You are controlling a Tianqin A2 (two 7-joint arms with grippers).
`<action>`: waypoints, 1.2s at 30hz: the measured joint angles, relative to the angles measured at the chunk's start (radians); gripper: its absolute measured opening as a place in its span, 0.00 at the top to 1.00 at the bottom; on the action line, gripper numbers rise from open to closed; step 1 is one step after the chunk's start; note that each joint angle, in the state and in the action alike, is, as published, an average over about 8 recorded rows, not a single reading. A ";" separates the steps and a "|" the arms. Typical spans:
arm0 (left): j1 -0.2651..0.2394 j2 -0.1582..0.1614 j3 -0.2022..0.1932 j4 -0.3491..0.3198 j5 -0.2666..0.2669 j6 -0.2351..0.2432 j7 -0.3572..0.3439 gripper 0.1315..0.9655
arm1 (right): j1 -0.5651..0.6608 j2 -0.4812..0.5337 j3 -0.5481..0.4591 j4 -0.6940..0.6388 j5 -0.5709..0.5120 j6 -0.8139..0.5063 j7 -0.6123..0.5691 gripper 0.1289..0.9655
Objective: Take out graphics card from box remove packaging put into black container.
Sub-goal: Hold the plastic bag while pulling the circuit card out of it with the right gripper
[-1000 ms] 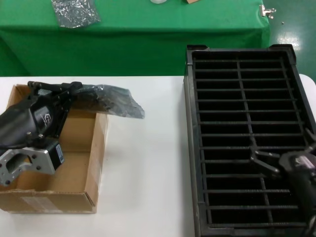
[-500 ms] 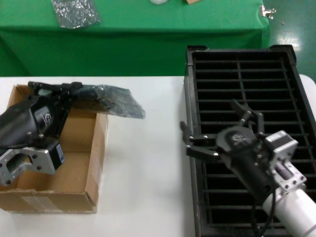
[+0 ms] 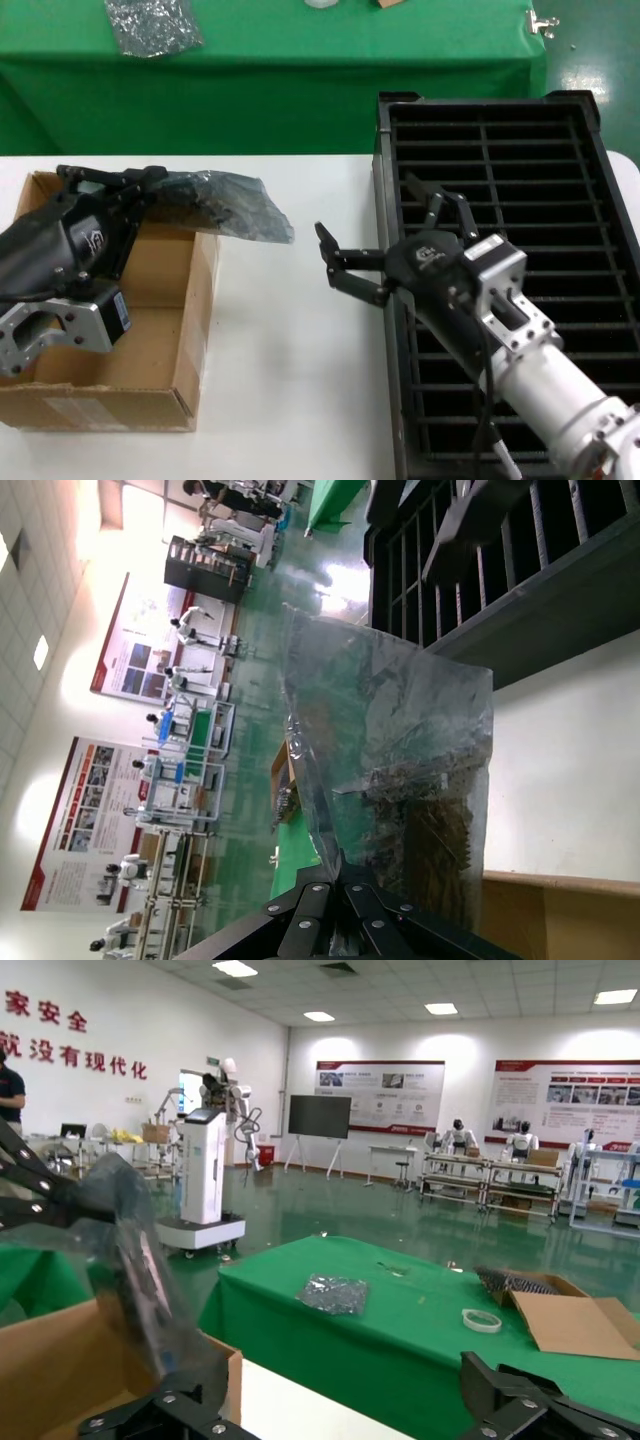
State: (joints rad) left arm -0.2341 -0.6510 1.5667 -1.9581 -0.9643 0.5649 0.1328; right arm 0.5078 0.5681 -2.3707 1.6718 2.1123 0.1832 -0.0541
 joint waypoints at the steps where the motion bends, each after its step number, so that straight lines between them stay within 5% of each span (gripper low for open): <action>1: 0.000 0.000 0.000 0.000 0.000 0.000 0.000 0.99 | 0.010 -0.005 -0.008 -0.009 0.009 0.003 -0.010 0.17; 10: 0.000 0.000 0.000 0.000 0.000 0.000 0.000 0.99 | 0.079 -0.022 -0.050 -0.074 0.045 -0.036 -0.042 0.37; 13: 0.000 0.000 0.000 0.000 0.000 0.000 0.000 0.99 | 0.085 -0.018 -0.054 -0.080 0.036 -0.067 -0.038 0.37; 22: 0.000 0.000 0.000 0.000 0.000 0.000 0.000 0.99 | 0.075 -0.015 -0.042 -0.087 -0.026 -0.164 0.000 0.63; 36: 0.000 0.000 0.000 0.000 0.000 0.000 0.000 0.99 | 0.057 -0.044 0.001 -0.085 -0.155 -0.256 0.082 0.89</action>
State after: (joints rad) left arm -0.2341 -0.6510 1.5667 -1.9581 -0.9643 0.5649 0.1328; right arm 0.5650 0.5239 -2.3696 1.5868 1.9578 -0.0726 0.0282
